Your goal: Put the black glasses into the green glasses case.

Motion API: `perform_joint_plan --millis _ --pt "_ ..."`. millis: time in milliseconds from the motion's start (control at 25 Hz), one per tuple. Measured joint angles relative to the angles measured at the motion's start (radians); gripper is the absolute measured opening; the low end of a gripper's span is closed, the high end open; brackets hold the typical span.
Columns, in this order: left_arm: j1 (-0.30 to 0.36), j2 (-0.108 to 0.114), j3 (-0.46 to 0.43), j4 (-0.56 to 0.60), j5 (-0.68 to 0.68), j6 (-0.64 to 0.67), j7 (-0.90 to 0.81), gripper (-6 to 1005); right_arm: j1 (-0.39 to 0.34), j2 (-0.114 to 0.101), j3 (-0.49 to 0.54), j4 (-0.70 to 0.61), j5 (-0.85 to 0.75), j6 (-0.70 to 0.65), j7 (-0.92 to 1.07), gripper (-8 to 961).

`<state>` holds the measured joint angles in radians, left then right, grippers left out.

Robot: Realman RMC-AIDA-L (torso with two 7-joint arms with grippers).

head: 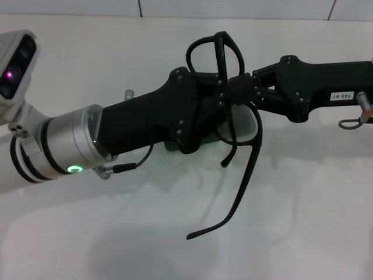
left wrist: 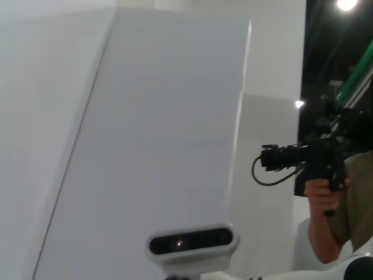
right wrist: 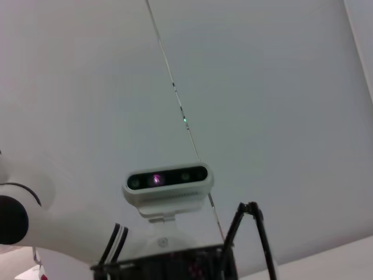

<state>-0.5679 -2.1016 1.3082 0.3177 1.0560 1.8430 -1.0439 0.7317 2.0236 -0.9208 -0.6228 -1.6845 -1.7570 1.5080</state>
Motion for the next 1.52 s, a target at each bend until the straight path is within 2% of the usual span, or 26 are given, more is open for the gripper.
perform_joint_plan --millis 920,1200,1360,1520 --pt "0.004 -0.001 0.000 -0.012 -0.008 -0.046 0.008 29 -0.009 -0.002 -0.004 -0.001 0.028 -0.018 -0.012 56" --pt "0.034 0.001 0.000 -0.008 -0.014 0.054 0.076 29 -0.051 -0.009 0.000 -0.029 0.054 0.000 -0.051 55" --pt "0.055 0.006 -0.001 -0.003 -0.021 0.069 0.079 30 -0.107 -0.012 0.036 -0.102 0.157 -0.066 -0.054 56" --pt "0.060 0.008 0.009 -0.001 0.003 0.079 0.094 30 -0.160 -0.010 0.080 -0.175 0.365 -0.167 -0.054 55"
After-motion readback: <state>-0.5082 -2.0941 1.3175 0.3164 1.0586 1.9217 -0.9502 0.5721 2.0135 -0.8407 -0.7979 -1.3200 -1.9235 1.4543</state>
